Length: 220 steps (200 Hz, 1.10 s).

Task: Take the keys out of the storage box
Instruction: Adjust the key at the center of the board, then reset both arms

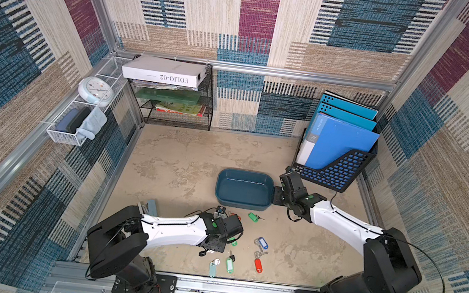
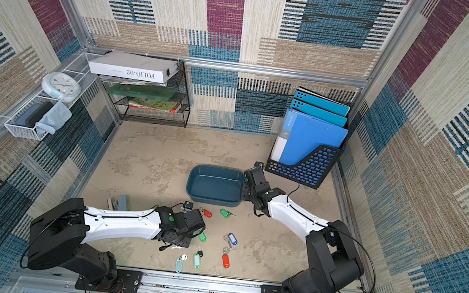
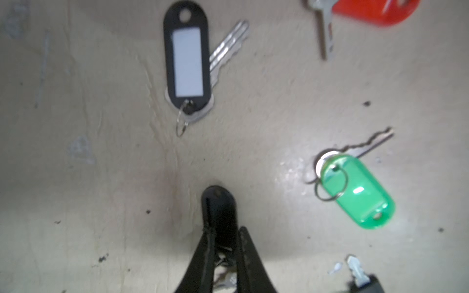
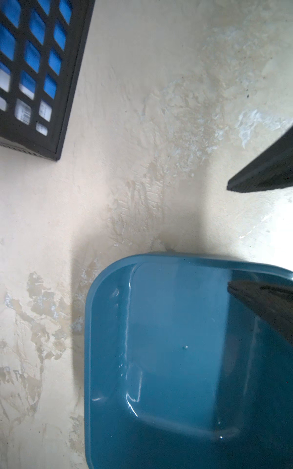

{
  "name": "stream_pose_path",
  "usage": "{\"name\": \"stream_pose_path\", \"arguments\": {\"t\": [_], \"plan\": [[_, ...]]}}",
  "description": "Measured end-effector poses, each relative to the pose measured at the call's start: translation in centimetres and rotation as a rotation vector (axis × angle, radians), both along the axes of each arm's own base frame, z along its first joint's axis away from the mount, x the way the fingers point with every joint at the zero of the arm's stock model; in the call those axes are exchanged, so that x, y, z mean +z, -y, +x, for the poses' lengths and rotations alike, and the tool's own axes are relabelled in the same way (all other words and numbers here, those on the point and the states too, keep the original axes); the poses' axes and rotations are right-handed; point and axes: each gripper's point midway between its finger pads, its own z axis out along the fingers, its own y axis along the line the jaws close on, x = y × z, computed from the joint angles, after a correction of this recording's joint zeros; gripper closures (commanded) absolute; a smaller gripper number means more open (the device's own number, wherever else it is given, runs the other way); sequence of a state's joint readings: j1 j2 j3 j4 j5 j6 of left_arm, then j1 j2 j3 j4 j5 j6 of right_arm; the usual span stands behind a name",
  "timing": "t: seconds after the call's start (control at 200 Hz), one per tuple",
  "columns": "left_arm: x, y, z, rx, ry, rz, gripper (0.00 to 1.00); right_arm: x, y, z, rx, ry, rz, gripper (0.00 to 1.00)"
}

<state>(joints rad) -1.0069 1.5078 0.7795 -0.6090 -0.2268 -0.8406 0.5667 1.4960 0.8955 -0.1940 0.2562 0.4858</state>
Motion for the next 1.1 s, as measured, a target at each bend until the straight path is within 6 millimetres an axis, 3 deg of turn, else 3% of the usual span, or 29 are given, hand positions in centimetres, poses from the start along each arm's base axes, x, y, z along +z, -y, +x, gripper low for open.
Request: {"name": "stream_pose_path", "arguments": {"t": [0.11,0.24,0.371,0.491,0.631,0.741,0.811,0.957,1.102], "plan": [[0.5,-0.4,0.1,-0.009,0.014,0.005,0.59,0.6,0.4,-0.7,-0.003,0.014,0.011,0.36],[1.3,-0.3,0.2,-0.016,0.027,-0.009,0.41,1.3,1.0,-1.5,-0.006,0.026,0.022,0.34],[3.3,-0.2,0.5,-0.020,0.071,-0.045,0.34,2.2,1.7,-2.6,-0.011,0.047,0.040,0.29],[6.8,-0.6,1.0,-0.013,0.155,-0.109,0.25,3.3,2.7,-4.1,-0.014,0.090,0.062,0.19],[12.6,-2.2,2.1,0.012,0.344,-0.201,0.00,5.7,4.3,-5.6,-0.023,0.209,0.091,0.11],[16.7,-5.8,3.6,0.103,0.569,-0.206,0.01,7.4,6.1,-6.0,-0.055,0.355,0.082,0.00],[18.5,-9.3,4.7,0.207,0.736,-0.130,0.01,7.5,7.7,-5.9,-0.099,0.435,0.029,0.00],[19.3,-15.6,5.7,0.369,0.973,0.129,0.01,6.9,10.7,-4.8,-0.177,0.529,-0.186,0.01],[20.7,-22.0,5.7,0.594,1.039,0.343,0.01,5.6,13.3,-3.9,-0.232,0.542,-0.368,0.01]]}}
